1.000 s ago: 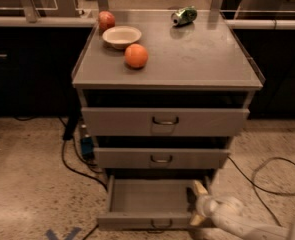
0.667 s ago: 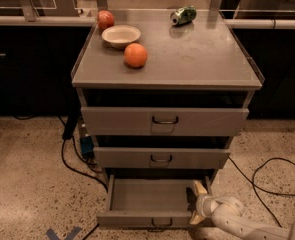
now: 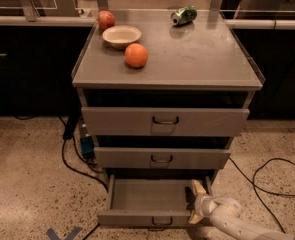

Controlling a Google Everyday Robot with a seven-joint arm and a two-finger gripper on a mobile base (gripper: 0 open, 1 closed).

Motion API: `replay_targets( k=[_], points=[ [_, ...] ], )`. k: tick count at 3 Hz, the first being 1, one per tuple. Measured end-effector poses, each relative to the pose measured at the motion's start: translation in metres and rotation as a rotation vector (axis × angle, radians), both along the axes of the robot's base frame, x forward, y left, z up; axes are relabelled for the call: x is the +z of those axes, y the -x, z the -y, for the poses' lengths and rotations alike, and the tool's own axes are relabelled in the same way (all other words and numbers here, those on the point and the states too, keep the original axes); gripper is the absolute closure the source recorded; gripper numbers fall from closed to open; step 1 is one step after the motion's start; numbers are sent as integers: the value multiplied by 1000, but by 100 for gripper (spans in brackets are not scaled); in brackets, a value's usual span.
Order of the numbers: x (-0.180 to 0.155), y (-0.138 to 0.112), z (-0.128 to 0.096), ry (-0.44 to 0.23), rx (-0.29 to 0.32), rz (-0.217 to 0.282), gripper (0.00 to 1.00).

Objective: Close bottom drawer

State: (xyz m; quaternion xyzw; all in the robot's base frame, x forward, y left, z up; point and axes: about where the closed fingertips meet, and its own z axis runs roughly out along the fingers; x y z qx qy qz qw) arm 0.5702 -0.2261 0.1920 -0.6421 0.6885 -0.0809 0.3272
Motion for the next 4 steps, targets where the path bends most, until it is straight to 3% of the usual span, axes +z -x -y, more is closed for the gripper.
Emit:
replay_targets(
  k=[1, 2, 3, 4],
  points=[
    [0, -22, -11, 10, 5, 29, 0],
    [0, -22, -11, 11, 5, 29, 0],
    [9, -14, 3, 25, -24, 15, 0],
    [9, -14, 3, 25, -25, 14, 20]
  ],
)
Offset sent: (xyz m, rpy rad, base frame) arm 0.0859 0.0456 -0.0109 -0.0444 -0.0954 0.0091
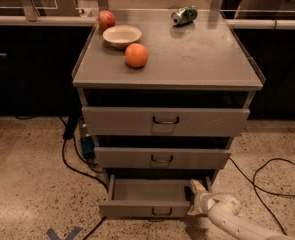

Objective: Close bottom drawer

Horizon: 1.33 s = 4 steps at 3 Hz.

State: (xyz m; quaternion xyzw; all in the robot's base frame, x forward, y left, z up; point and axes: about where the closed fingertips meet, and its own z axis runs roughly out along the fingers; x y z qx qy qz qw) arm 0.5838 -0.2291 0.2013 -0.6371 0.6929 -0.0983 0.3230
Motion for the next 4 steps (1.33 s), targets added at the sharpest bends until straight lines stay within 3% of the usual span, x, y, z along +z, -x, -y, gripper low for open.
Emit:
replay_targets(
  k=[2, 3, 4],
  points=[
    [19, 21, 18, 1, -49, 2, 66],
    [41, 40, 31, 38, -82, 16, 90],
    [48, 64, 39, 56, -104, -5, 100]
  ],
)
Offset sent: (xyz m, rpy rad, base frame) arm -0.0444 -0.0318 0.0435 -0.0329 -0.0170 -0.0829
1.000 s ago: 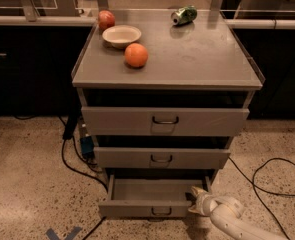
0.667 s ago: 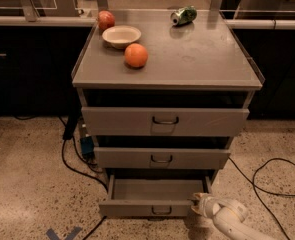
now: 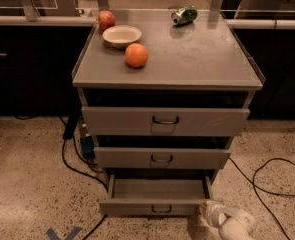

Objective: Close bottom drawer

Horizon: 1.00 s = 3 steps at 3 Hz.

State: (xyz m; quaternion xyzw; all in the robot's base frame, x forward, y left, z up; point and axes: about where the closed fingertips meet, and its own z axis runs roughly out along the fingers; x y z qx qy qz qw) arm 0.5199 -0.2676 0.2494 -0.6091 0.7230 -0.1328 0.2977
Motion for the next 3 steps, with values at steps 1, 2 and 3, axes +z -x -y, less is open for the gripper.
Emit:
replay_targets(
  k=[1, 2, 3],
  points=[
    [-14, 8, 0, 4, 31, -29, 100],
    [-64, 13, -40, -33, 152, -136, 100],
    [-96, 16, -80, -95, 207, -201, 100]
  ],
)
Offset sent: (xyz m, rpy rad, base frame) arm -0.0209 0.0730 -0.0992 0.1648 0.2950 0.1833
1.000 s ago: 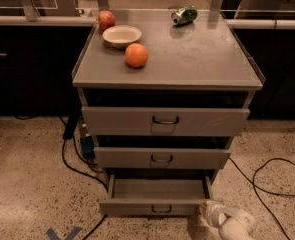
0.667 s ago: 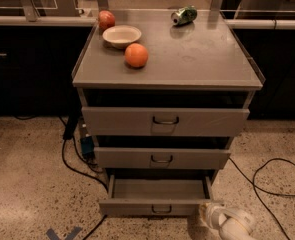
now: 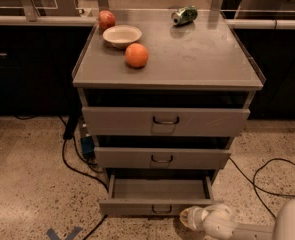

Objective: Close bottom drawer

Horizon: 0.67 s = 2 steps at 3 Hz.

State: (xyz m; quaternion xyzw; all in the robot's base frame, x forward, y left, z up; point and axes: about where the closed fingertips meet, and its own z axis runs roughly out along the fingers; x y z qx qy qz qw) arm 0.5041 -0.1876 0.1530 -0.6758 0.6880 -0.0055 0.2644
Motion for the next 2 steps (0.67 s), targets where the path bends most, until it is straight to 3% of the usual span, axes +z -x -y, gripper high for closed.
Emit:
replay_targets(
  k=[1, 2],
  points=[
    [-40, -2, -5, -75, -150, -65, 100],
    [-74, -22, 2, -200, -418, -73, 100]
  ],
)
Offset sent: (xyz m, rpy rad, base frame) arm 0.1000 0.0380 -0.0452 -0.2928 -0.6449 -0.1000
